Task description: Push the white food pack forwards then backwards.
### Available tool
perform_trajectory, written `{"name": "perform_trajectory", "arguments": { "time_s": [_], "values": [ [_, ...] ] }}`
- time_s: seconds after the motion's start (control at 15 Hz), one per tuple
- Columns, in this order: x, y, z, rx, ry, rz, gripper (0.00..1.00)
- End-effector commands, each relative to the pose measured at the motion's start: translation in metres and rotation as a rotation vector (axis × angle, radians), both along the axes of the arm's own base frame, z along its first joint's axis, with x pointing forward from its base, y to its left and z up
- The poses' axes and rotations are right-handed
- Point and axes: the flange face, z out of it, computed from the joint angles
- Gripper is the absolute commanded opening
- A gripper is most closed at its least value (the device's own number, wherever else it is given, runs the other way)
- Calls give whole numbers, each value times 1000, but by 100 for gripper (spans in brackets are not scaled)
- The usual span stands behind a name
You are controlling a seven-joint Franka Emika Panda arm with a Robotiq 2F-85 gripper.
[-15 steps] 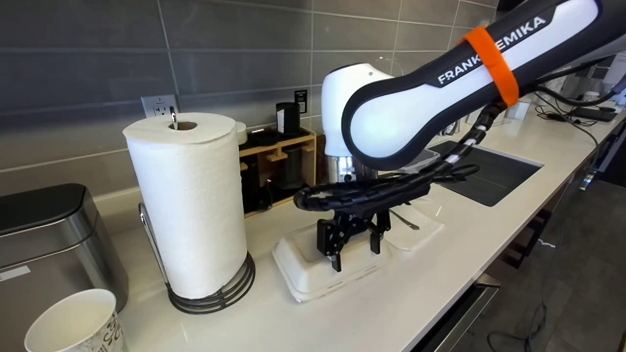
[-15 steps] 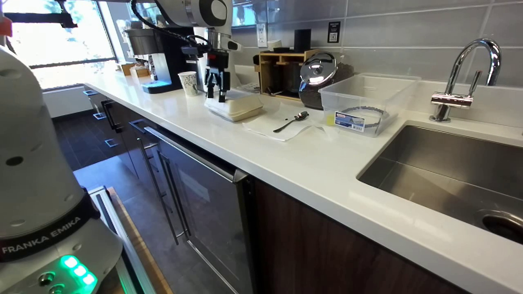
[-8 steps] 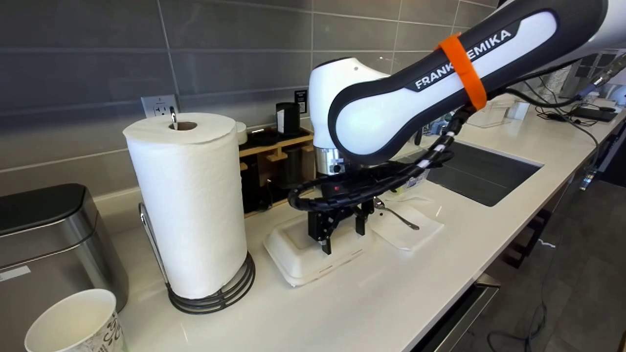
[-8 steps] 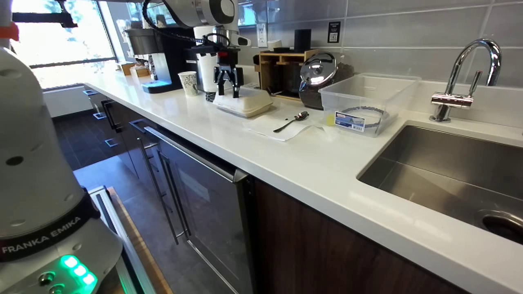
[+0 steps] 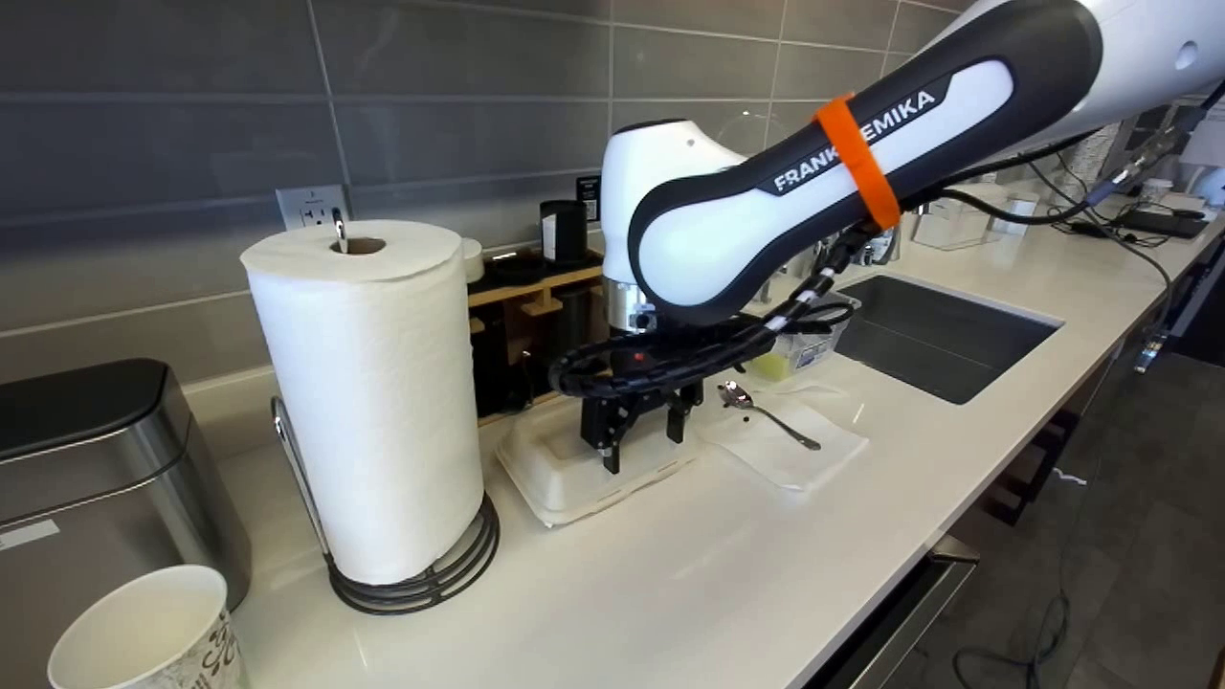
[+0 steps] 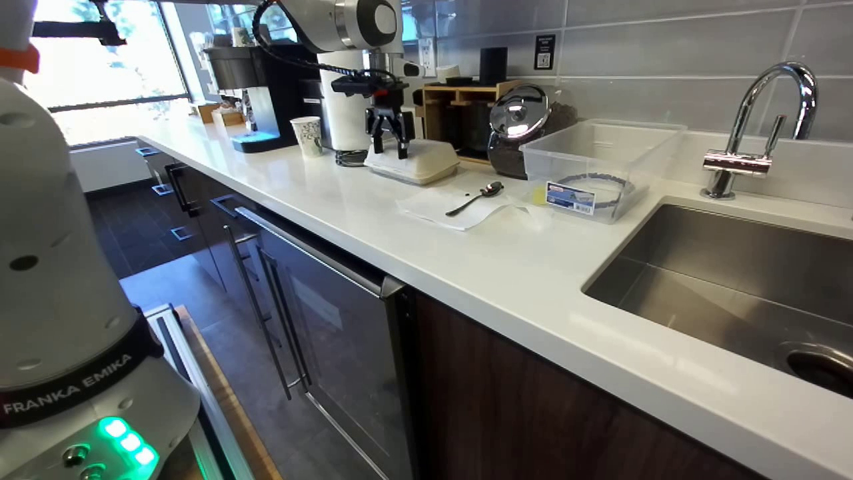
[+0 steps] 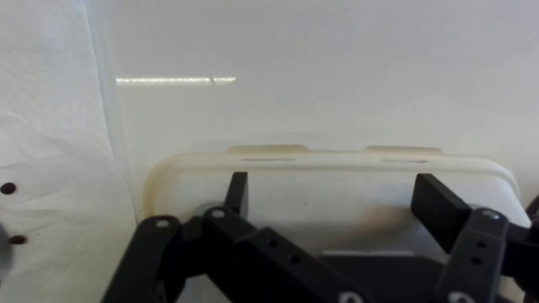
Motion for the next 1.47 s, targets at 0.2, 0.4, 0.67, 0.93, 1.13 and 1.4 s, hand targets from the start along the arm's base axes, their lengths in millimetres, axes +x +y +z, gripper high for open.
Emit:
{"name": "perform_trajectory", "arguments": {
  "time_s": [0.2, 0.4, 0.67, 0.93, 1.13, 1.4],
  "values": [
    [31, -1, -4, -5, -62, 4, 100],
    [44, 1, -5, -11, -95, 6, 100],
    [60, 7, -5, -14, -124, 22, 100],
    [69, 9, -3, 2, -151, 23, 100],
    [55, 12, 0, 47, -88, 38, 100],
    [14, 27, 18, 124, -16, 134, 100]
  ]
}}
